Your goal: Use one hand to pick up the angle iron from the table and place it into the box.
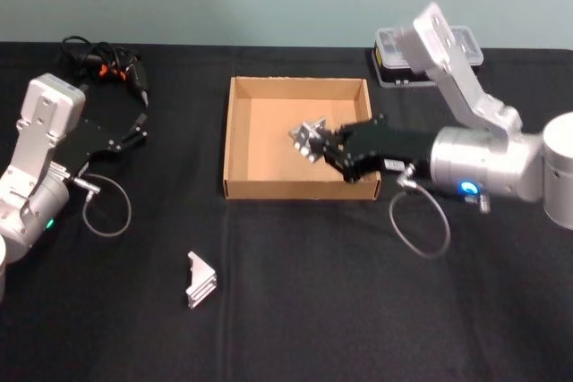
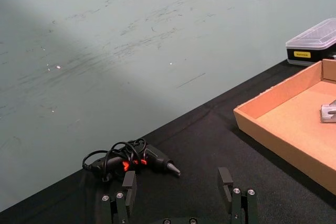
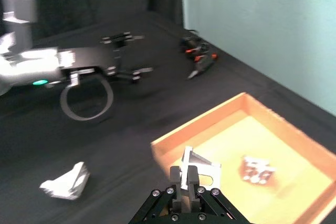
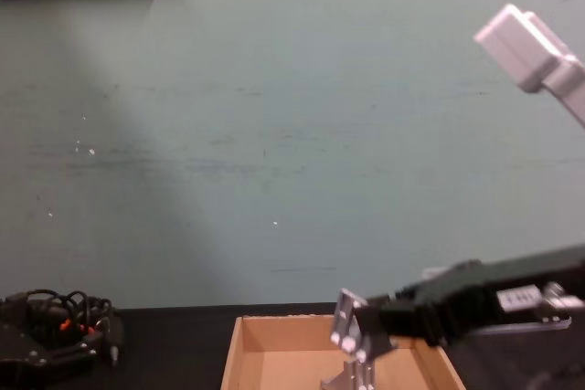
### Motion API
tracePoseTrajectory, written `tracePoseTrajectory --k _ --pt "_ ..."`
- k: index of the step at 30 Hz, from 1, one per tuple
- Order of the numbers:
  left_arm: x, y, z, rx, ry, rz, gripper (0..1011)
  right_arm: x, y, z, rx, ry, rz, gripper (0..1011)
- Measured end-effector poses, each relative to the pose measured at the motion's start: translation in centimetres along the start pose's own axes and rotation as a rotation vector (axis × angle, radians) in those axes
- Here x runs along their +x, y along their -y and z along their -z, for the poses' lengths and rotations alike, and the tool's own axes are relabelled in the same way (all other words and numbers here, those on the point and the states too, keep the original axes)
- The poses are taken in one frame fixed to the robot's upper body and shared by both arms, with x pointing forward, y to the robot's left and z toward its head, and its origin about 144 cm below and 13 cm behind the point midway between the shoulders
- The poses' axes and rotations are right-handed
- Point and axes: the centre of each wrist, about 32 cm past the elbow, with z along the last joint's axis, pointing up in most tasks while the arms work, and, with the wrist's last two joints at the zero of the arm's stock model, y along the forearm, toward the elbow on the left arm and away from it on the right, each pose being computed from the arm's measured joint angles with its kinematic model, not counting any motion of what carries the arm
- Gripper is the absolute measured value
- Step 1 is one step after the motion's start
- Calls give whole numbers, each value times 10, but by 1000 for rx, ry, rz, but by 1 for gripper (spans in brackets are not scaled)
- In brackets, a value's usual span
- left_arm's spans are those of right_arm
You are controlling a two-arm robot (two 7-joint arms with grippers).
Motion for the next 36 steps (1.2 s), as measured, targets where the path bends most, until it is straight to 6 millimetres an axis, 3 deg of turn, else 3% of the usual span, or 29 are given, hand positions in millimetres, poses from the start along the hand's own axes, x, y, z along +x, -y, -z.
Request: tracePoseTrajectory --k 8,13,25,36 --pt "0 0 0 0 0 0 1011 34 -42 -24 -79 -96 83 82" --pt "0 0 0 0 0 0 1011 42 -64 -28 -124 -118 102 82" --pt "0 0 0 0 0 0 1011 41 -99 -31 -184 -109 85 82" --pt "0 0 0 0 0 0 1011 41 -119 -35 -211 -126 44 82"
